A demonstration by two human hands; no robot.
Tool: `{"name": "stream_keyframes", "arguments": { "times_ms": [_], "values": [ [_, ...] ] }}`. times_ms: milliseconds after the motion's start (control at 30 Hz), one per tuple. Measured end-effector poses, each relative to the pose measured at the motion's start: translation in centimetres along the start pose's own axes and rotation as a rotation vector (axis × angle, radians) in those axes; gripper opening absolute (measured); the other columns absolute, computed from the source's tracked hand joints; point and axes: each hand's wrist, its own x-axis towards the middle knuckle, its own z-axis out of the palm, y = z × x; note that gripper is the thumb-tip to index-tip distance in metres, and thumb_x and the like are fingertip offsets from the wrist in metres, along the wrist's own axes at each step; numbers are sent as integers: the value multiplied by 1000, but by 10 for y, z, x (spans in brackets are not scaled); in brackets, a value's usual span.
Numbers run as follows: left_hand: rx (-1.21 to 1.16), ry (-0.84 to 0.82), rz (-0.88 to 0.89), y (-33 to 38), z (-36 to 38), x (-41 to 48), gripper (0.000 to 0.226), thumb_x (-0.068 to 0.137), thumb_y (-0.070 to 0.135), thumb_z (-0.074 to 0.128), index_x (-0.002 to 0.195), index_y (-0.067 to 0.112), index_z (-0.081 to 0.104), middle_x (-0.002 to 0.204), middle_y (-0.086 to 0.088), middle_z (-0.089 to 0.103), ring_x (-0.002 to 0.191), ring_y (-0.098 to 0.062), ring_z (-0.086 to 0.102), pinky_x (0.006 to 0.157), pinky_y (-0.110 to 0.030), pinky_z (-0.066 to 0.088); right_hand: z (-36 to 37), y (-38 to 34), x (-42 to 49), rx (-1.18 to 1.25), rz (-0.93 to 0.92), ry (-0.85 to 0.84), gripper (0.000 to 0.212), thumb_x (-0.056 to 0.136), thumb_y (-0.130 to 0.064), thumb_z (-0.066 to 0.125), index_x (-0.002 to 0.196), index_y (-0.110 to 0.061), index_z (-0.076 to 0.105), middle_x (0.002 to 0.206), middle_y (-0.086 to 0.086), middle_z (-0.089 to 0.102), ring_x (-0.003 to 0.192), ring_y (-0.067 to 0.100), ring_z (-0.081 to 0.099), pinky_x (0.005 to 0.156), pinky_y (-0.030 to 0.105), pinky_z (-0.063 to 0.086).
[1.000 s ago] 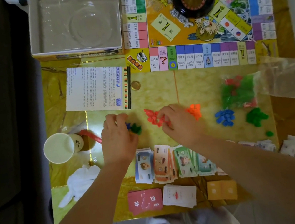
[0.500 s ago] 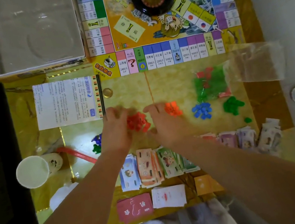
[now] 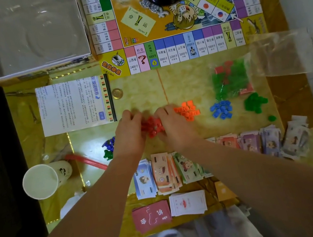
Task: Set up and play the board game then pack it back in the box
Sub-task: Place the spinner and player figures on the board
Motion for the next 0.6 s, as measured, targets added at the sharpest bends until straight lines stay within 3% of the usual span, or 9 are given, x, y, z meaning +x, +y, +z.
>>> {"name": "stream_keyframes", "arguments": {
  "times_ms": [267,400,500,600],
  "values": [
    [-30,-11,-36,-1,-2,1,26,79,-4,59,103,5,59,106,-9,48,85,-26,56,75,-32,47,6,5,1,3,-3,30,43,82,-7,70,117,-15,47,120,6,44,92,28,61,74,45,54],
    [-14,20,6,-3,-2,-4,27,79,-5,59,104,6,59,106,-11,48,84,-26,55,71,-32,46,5,7,-4,25,-32,33,55,83,-4,66,132,-17,43,131,6,40,91,26,62,74,43,55],
    [129,82,48,-5,-1,-11,40,68,-7,63,105,8,61,107,-14,51,91,-31,52,73,-37,46,-3,9,-14,-3,-56,16,64,85,-4,64,140,-19,37,137,5,36,81,17,58,68,31,50],
    [207,180,58,-3,-4,-21,47,59,-7,70,103,8,65,103,-16,56,89,-35,54,71,-41,45,-12,14,-28,-50,-115,-4,56,88,-13,62,138,-20,40,130,2,40,73,11,51,62,26,43]
  ]
}}
